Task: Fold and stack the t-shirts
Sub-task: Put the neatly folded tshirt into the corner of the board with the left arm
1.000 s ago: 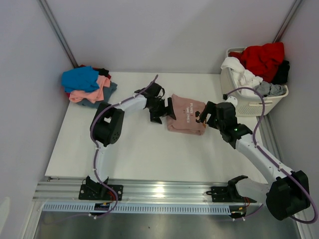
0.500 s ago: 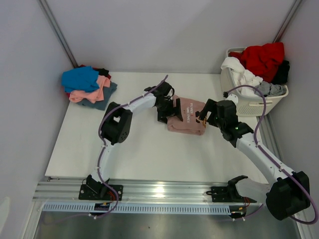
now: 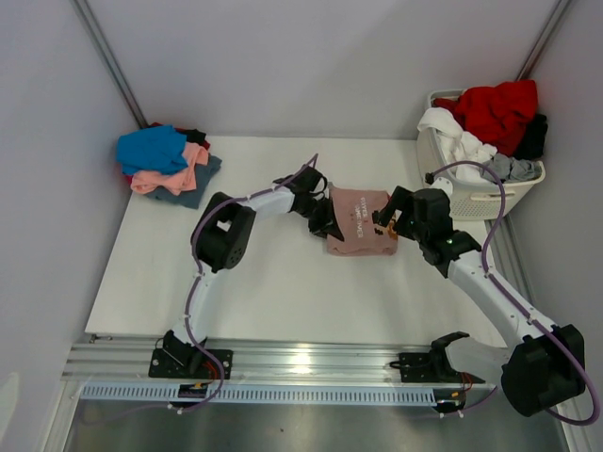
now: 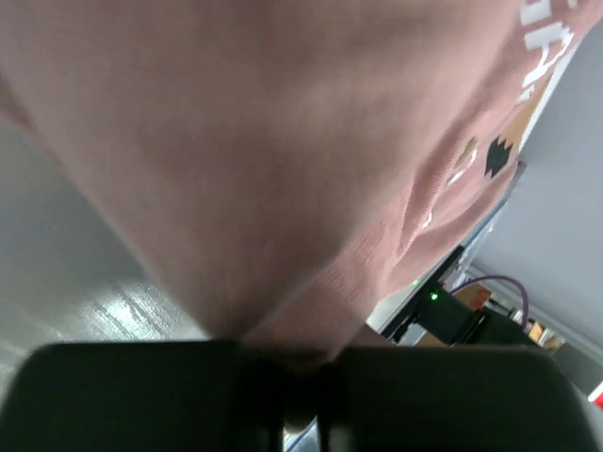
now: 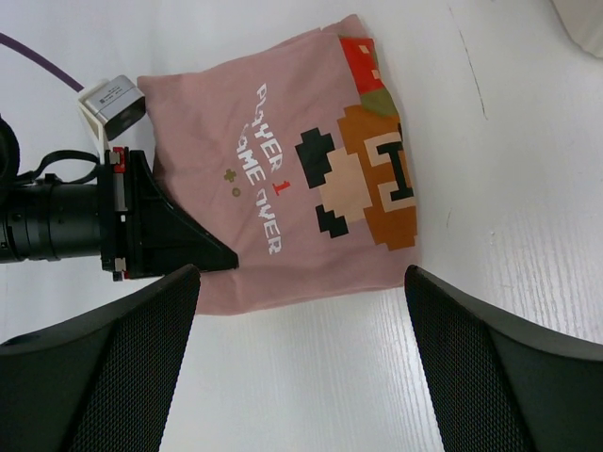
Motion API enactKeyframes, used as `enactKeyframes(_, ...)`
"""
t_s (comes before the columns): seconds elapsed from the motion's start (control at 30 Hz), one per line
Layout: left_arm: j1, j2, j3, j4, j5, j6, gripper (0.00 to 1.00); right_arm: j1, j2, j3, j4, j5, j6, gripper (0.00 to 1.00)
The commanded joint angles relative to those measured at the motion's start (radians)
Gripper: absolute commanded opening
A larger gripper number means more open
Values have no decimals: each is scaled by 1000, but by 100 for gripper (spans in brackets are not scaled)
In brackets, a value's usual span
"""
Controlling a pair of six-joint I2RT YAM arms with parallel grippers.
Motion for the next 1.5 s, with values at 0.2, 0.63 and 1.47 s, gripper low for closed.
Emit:
enactKeyframes(0.2, 66, -204, -334, 161, -33, -37, 0, -4, 24, 29, 14, -36, 10, 93)
enactKeyframes(0.63, 238, -481, -421, 72, -394, 85, 0, -3, 104, 25, 93, -113, 43, 92)
enactKeyframes(1.47, 404, -427, -338, 71, -483, 22, 0, -4, 136, 69, 100, -136, 6, 92)
